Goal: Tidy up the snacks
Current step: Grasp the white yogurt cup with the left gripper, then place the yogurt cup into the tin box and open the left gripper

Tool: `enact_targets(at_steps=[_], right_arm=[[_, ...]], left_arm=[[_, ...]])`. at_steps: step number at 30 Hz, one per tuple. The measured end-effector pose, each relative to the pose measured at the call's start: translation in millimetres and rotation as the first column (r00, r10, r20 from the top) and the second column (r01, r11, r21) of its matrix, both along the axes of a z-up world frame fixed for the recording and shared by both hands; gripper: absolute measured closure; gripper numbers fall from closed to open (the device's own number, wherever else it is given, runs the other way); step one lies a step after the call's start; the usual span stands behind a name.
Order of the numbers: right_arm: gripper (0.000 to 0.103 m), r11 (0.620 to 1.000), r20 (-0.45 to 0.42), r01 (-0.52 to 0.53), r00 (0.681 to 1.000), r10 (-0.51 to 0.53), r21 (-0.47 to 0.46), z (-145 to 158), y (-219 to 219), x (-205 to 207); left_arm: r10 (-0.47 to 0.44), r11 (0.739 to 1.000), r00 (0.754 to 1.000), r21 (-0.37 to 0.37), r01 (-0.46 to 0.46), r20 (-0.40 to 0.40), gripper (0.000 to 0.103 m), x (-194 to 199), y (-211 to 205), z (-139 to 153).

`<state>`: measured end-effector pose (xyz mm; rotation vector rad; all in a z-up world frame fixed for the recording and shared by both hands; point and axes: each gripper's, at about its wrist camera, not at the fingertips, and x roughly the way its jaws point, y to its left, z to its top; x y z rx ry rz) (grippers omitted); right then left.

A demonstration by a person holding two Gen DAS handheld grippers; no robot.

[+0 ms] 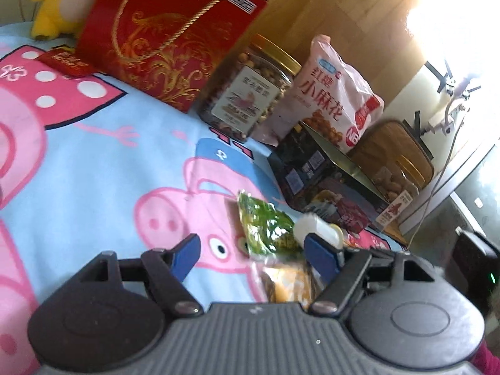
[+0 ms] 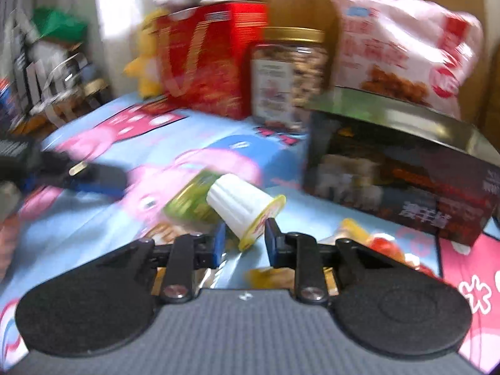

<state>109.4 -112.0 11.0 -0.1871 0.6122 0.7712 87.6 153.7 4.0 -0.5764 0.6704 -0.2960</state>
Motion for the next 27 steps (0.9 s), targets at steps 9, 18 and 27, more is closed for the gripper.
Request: enact_targets(at_steps=[9, 18, 27], right_arm=[[0.068, 0.995, 0.023, -0.100, 0.995, 0.100, -0.005, 3.1, 9.5, -51.6], [0.056, 0.999, -0.008, 0.005, 1.000, -0.005, 0.036, 0.2, 5.5, -28.0], [0.055, 0.996, -0.097, 0.004, 0.995, 0.005, 0.094, -12.7, 12.3, 1.8]], left_arm=[[-0.085, 0.994, 0.996, -0.069, 0.086, 0.027, 0.028, -7.6, -11.0, -0.6], [-0.123, 0.985, 0.992, -0.124, 0.122, 0.000, 0.028, 10.1, -20.2, -2.2], [-0.160, 0.979, 0.987, -0.134, 0.156, -0.021, 0.032, 24.2, -28.5, -6.0]])
